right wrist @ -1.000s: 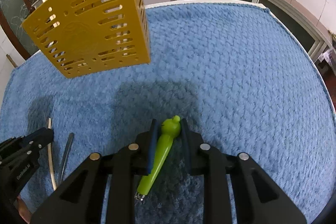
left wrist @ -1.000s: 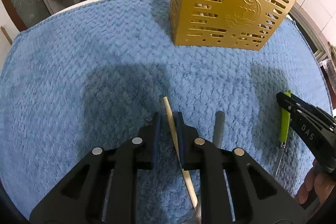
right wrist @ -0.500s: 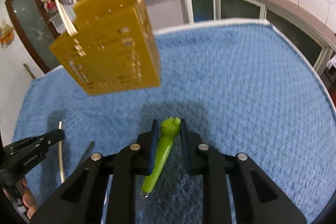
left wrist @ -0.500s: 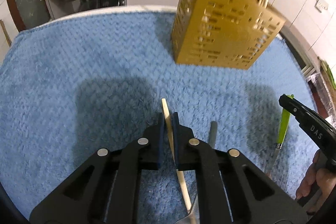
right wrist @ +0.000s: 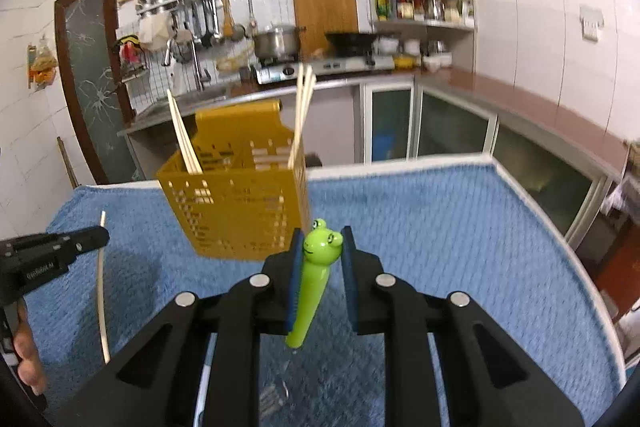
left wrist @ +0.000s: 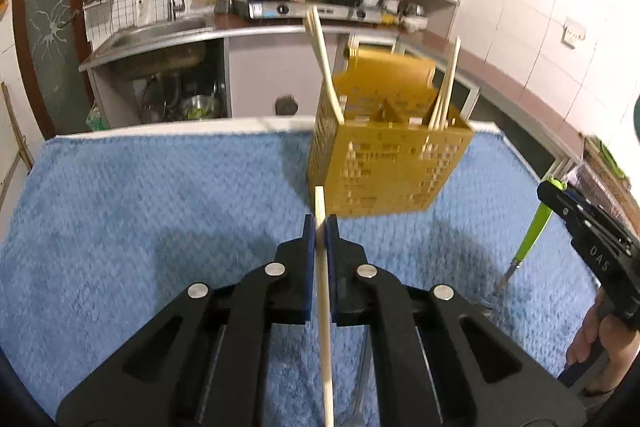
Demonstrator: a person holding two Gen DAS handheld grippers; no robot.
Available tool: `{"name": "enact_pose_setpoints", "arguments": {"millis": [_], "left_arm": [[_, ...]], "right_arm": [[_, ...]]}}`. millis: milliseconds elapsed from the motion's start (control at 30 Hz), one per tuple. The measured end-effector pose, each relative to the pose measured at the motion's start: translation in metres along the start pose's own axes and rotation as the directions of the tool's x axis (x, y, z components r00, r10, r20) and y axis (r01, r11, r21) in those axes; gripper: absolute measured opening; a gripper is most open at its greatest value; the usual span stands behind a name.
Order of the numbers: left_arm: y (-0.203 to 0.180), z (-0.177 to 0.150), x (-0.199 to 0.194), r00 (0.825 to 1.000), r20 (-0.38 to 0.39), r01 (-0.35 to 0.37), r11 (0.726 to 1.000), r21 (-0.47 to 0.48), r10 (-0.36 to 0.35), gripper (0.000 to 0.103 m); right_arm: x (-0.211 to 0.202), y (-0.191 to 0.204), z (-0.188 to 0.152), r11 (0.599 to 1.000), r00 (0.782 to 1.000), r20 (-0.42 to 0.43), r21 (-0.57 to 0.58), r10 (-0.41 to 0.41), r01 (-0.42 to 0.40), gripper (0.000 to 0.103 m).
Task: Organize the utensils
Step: 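Lift the green-handled knife with the right tool and insert it into the caddy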
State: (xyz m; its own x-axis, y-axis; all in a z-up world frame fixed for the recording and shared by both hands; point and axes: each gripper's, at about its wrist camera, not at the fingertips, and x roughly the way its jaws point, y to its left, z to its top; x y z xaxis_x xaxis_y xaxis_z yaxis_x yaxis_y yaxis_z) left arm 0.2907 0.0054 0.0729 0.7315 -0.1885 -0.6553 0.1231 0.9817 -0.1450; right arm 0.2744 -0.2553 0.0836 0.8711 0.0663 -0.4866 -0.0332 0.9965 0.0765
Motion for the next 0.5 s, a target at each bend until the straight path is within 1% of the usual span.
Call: {"name": "enact_pose_setpoints", "arguments": {"millis": [233, 367, 500], "left_arm": [[0.0, 0.019, -0.02, 0.994, 0.107, 0.019, 1.0, -0.002, -0.019, 0.004], [-0.003, 0.035, -0.03, 0.989, 0.148, 0.031, 1.0, -0.004, -0.03, 0.004], [-0.01, 0.061, -0.04, 0.981, 0.191, 0.029, 1.0, 0.008, -0.03, 0.004]], "right_arm": [[-0.015, 0.003, 0.021, 0.999, 0.997, 0.075, -0.044, -0.014, 0.017, 0.019], [-0.019, 0.002, 0.037, 0.999, 0.995, 0.104, -0.05, -0.009, 0.014, 0.019], [-0.028, 0.003, 0.057, 0.997, 0.99, 0.141, -0.068, -0.01, 0.02, 0.019]]}}
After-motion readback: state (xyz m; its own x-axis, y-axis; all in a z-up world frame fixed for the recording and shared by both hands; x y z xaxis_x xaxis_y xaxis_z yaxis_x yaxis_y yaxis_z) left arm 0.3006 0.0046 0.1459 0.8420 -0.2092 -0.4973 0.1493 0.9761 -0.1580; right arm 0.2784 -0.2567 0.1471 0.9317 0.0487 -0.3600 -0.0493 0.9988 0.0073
